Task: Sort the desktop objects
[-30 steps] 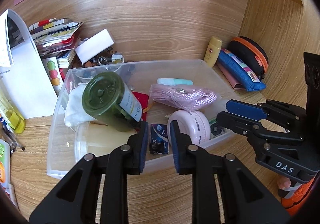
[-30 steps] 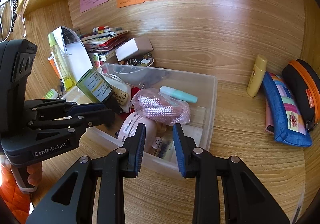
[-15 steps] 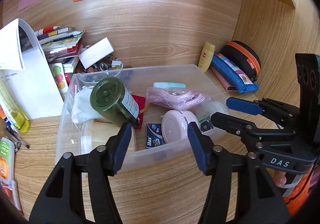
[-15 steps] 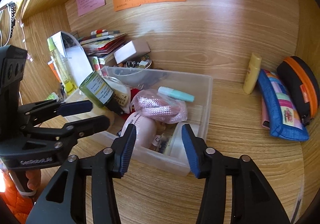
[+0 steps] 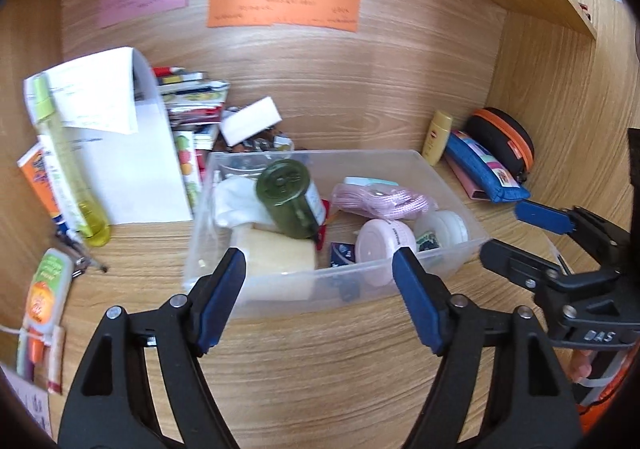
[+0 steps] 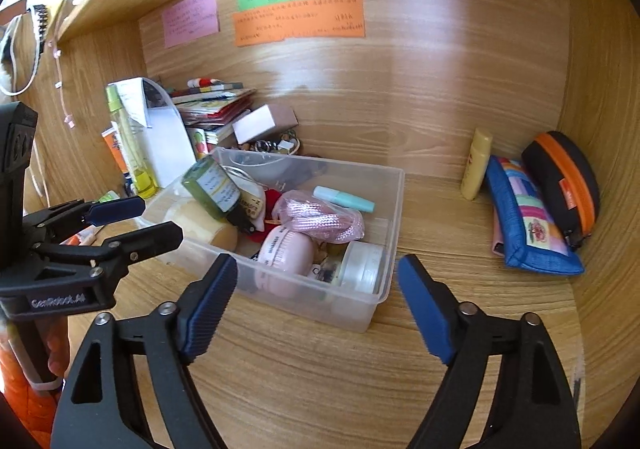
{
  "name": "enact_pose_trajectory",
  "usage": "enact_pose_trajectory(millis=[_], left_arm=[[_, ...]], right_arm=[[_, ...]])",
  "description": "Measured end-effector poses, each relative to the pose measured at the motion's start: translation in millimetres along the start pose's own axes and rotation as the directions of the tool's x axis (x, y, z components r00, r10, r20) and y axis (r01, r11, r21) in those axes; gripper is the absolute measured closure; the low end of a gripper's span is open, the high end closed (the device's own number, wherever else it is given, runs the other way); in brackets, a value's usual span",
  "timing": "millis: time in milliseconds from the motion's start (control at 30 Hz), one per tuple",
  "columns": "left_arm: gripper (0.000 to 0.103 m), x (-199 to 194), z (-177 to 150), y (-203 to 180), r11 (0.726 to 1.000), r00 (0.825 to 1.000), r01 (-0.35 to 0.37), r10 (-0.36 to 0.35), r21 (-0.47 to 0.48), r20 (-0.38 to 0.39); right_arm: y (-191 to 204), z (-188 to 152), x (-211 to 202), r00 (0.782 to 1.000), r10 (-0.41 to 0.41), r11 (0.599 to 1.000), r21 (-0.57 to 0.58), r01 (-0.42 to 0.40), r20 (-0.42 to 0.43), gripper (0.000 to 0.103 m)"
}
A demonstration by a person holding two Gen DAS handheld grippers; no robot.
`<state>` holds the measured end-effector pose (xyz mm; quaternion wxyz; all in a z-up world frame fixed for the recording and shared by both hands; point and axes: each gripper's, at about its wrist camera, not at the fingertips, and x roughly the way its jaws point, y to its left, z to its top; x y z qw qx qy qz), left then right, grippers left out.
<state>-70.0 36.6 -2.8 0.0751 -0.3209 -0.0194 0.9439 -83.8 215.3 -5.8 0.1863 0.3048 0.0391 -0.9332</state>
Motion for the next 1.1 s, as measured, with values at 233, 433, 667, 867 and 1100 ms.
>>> enact_pose_trajectory(millis=[233, 433, 667, 867, 1100], left_arm=[[0.007, -29.1, -12.9, -3.5, 0.997, 0.995, -0.077, 0.077, -0.008, 0.069], [0.007, -51.2, -22.8, -11.9, 0.998, 0.991, -0.063, 0.062, 0.000, 0.121], [0.007, -66.7, -26.7, -23.2, 0.997, 0.985, -0.067, 0.062, 0.030, 0.159], [0.007, -66.8, -29.9, -26.8, 0.998, 0.987, -0.057, 0.050, 0.039, 0.152], [0.006, -69.5, -31.3, -24.2, 0.999, 0.986, -0.048, 0.044, 0.020, 0.163]], right_arm=[[6.8, -9.3, -22.7, 1.000, 0.001, 1.000, 0.003, -0.002, 0.014, 0.017], [6.6, -15.6, -37.1, 1.000, 0.005, 1.000, 0.025, -0.005, 0.022, 0.016], [1.3, -20.6, -50.2, 1.000, 0.006, 0.998, 0.058, -0.008, 0.031, 0.016], [-1.5, -22.7, -53.7, 1.000, 0.016, 0.997, 0.077, -0.018, 0.027, 0.016], [-2.9, -23.5, -53.5, 1.000, 0.016, 0.997, 0.075, -0.018, 0.021, 0.016]])
